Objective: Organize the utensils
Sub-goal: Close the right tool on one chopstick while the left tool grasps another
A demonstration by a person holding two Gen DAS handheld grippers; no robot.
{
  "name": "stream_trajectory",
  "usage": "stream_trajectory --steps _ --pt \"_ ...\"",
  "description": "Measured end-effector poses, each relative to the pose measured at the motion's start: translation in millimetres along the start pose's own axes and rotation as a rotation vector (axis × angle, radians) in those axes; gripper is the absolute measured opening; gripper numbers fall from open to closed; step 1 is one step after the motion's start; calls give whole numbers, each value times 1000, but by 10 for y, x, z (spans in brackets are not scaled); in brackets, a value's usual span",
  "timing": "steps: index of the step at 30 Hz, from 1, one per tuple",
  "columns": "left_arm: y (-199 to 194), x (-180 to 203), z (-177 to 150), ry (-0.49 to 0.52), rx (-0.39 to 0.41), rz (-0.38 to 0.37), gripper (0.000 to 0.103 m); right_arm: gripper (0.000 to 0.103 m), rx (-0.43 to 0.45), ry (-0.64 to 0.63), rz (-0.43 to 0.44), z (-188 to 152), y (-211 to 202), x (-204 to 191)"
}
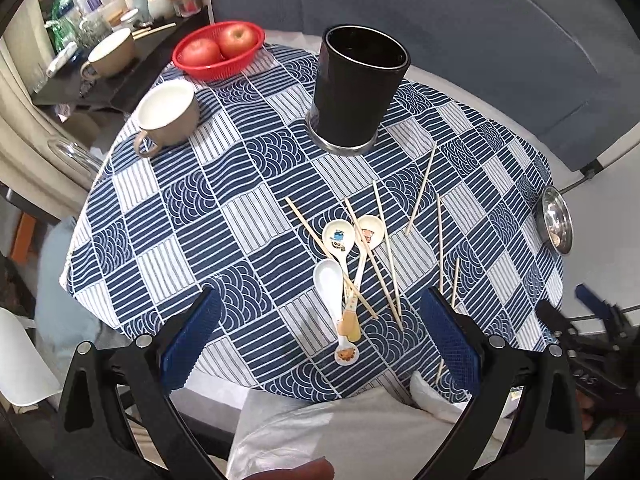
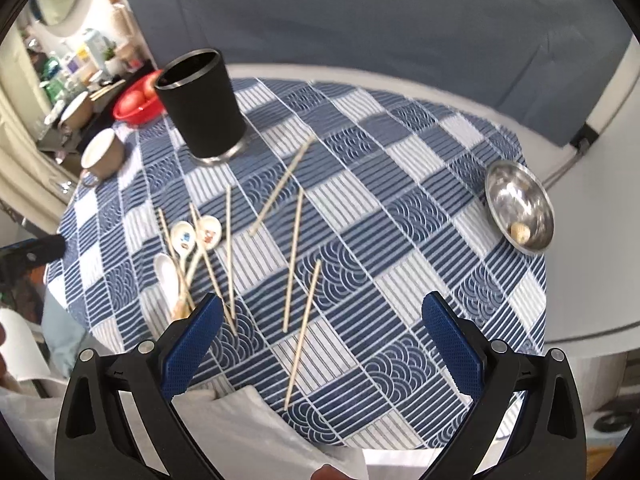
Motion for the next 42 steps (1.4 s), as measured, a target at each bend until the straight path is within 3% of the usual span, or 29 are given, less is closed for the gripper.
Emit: stream_trajectory --steps 13,26,35,42 --pt "245 -44 185 60 -82 32 97 95 -113 19 -121 -350 504 84" --pt "712 -65 343 101 -181 33 97 95 -217 63 -98 -646 903 33" --pt "1177 -199 451 49 -246 80 97 95 -278 64 -153 -872 1250 87" --pt "1509 -292 542 -4 -291 108 97 95 -289 68 -111 -961 1378 43"
Point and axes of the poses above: each gripper's, at about its wrist camera, not at the fingertips, and y roughly the way its jaws point, x to its right, z to its top, the point moved 7 cm from there along y, roughly the way its jaws point, and after that the axes turned 4 degrees about -y, right-handed, at the moved point
